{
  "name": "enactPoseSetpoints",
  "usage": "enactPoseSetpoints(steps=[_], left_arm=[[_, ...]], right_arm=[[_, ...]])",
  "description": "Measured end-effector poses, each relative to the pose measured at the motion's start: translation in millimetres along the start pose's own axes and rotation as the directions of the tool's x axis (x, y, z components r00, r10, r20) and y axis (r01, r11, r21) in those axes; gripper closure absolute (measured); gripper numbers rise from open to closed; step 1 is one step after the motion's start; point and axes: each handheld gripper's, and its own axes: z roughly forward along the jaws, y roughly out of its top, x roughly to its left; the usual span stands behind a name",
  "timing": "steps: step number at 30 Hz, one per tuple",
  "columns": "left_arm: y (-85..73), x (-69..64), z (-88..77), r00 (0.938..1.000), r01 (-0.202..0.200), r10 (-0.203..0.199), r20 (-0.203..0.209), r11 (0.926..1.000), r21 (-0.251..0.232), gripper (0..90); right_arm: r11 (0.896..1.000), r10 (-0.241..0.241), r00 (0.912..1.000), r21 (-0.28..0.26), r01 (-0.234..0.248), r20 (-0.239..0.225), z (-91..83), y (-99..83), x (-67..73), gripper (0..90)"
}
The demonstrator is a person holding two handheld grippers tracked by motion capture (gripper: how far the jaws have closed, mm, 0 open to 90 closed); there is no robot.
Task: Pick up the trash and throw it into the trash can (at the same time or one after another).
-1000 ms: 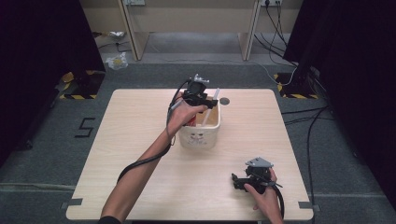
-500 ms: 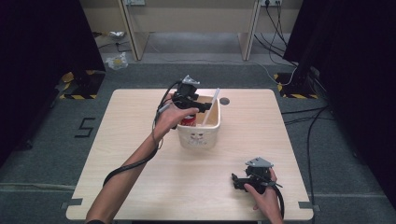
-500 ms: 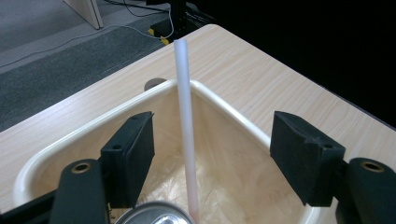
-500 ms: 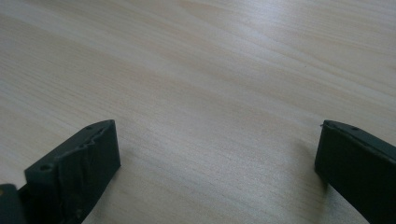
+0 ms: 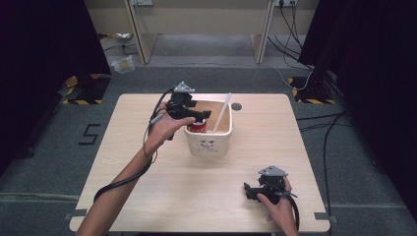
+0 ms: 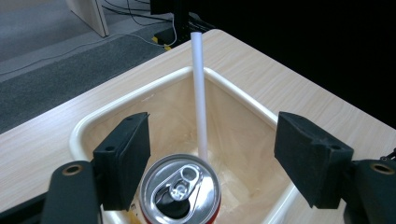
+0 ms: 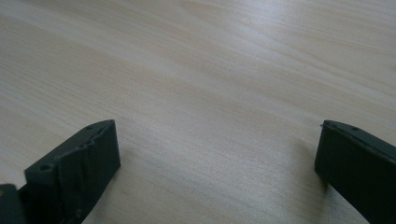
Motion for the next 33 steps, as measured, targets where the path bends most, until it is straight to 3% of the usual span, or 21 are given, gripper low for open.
enactPoseSetpoints(steps=[8,18,33], left_arm=[[-13.0,6.7,-13.7,0.9997,0.003,-0.004,-0.022,0.9994,-0.034,26.7],[-30.3,21.7,-31.8,0.9986,0.033,-0.036,-0.039,0.9968,-0.073,26.6],[-59.3,42.4,-48.0,0.9966,0.063,-0.067,-0.047,0.9949,-0.079,22.3]], right_arm=[[1.0,0.003,1.0,0.0,-0.003,-0.001,0.0,0.0,0.2,0.3],[1.0,0.001,1.0,0.001,-0.001,0.0,0.0,0.0,0.1,0.3],[1.0,0.0,1.0,0.0,0.0,0.001,0.1,0.0,0.0,0.3]])
